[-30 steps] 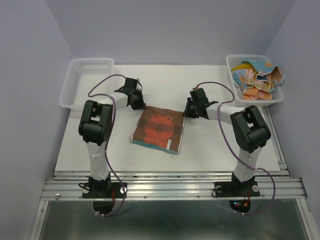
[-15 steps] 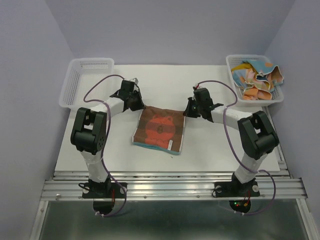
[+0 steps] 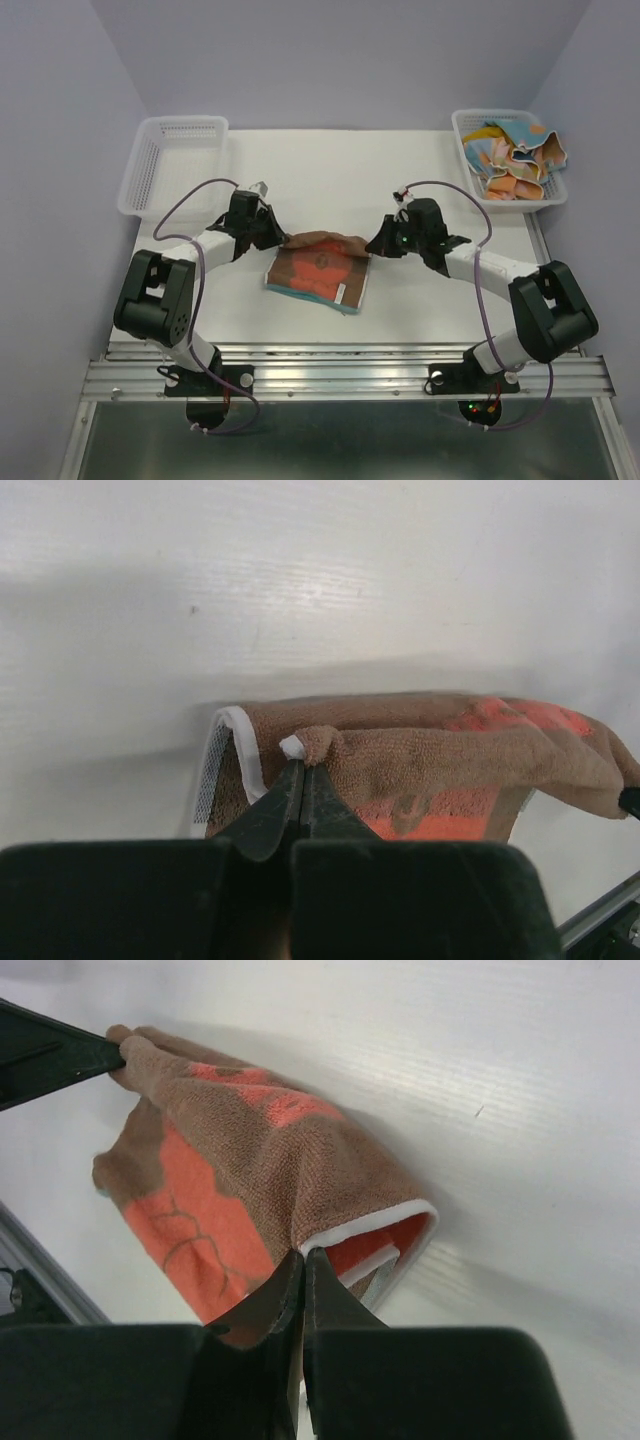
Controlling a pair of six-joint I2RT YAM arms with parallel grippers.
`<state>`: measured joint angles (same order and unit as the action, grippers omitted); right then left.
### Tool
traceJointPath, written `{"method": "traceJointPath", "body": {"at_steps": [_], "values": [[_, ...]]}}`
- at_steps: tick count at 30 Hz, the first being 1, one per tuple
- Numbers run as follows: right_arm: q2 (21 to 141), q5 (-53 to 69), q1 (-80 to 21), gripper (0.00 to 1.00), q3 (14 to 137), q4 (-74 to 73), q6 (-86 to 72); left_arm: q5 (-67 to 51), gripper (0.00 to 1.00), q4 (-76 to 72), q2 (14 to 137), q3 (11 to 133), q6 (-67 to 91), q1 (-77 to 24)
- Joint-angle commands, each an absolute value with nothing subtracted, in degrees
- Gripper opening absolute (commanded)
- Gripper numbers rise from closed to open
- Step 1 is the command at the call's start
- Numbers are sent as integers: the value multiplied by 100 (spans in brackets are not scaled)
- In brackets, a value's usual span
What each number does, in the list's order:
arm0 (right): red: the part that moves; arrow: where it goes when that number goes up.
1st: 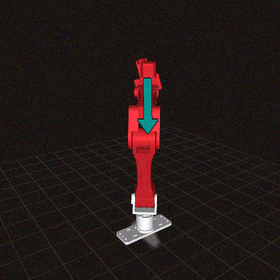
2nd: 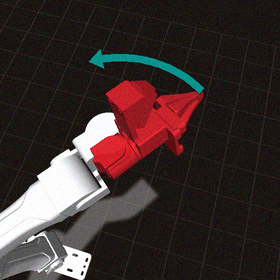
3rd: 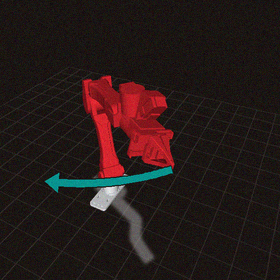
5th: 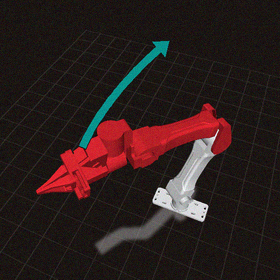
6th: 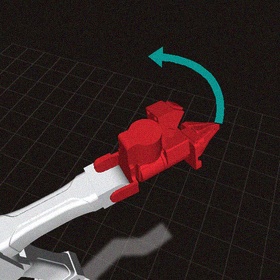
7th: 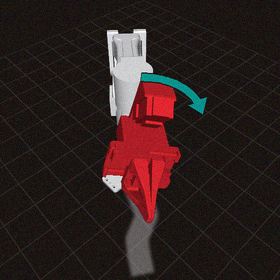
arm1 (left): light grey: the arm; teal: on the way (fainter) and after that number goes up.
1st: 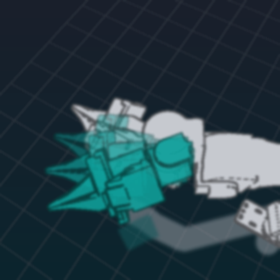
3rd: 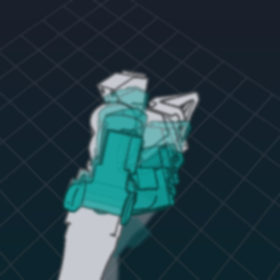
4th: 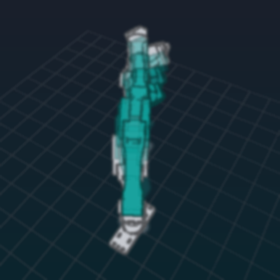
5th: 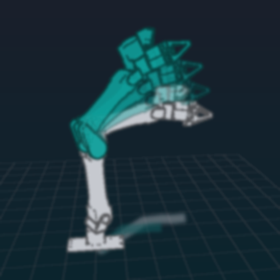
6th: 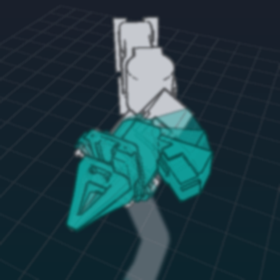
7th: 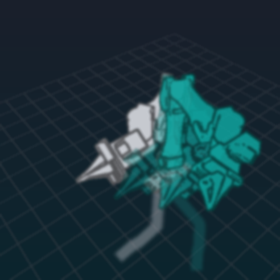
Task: Fold and stack the towels
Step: Fold the towel
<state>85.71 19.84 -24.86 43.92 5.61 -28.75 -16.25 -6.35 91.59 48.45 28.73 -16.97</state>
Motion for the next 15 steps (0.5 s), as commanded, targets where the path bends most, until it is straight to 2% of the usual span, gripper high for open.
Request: {"method": "traceJointPath", "body": {"at_steps": [1, 15], "values": [[8026, 2399, -2610, 2, 3938, 1028, -3049, -1608, 0, -1037, 8431, 4239, 3172, -1740], [7234, 2136, -3261, 4, 3164, 1099, -3366, -1292, 0, -914, 7024, 3226, 3638, -1740]]}}
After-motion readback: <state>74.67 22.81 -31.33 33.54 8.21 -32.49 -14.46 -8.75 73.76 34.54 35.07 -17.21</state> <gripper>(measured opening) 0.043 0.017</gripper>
